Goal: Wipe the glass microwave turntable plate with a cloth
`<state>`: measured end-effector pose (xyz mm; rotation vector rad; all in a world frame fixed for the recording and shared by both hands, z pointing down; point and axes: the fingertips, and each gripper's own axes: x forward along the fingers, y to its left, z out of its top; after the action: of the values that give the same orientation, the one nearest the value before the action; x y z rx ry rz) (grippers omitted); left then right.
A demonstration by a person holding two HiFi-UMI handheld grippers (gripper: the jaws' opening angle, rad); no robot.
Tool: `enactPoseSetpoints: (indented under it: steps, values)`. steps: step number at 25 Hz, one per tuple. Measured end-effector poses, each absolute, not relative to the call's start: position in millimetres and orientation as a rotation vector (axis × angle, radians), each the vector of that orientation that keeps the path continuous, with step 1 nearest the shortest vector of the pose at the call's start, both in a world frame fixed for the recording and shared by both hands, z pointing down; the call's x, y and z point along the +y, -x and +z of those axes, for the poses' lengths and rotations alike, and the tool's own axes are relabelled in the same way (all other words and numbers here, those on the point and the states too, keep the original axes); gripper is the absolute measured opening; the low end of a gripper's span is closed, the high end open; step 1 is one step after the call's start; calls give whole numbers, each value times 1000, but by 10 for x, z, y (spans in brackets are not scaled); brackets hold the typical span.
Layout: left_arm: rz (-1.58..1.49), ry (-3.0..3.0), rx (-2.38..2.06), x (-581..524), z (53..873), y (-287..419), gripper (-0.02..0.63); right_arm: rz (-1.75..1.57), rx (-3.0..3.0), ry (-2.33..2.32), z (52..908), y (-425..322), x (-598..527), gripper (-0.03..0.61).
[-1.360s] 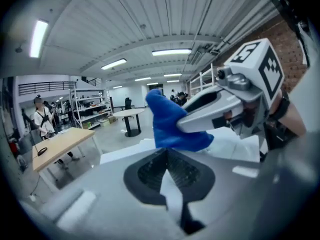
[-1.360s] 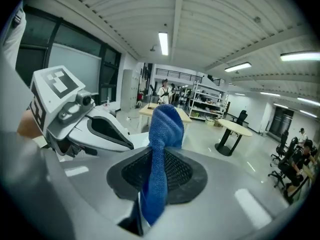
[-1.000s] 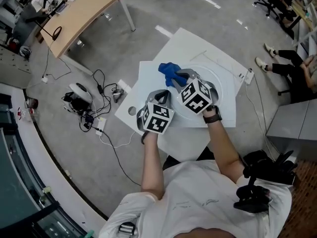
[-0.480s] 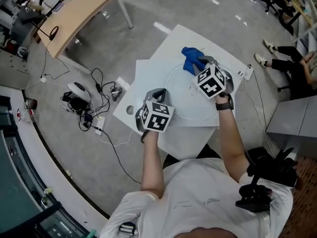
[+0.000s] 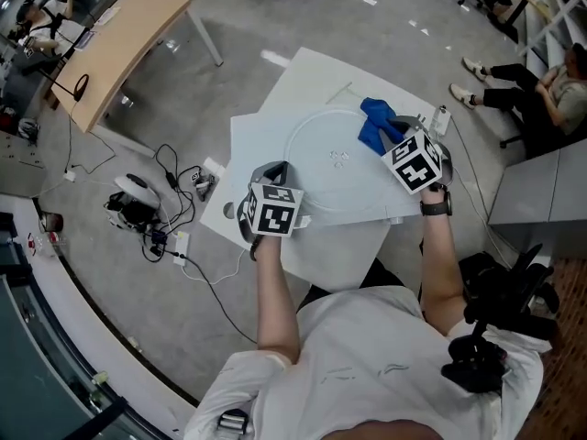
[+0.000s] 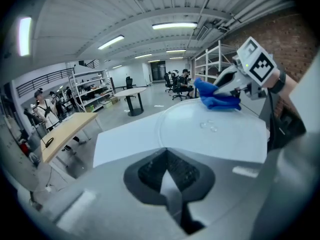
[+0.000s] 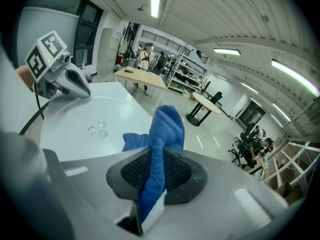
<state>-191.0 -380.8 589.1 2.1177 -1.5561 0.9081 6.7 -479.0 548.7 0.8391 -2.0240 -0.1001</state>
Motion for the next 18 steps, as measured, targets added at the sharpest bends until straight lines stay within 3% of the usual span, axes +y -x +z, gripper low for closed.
enactPoseSetpoints:
  steps: [8,18]
  values:
    - [862,-2146,-1532,-3750,5839,1867,0,76,-1999,-790,5588,-458,-4073,60]
    - [857,-2168,-1504,-3750,5885,1827,0,114,-2101,-519,5691,107,-3333,60]
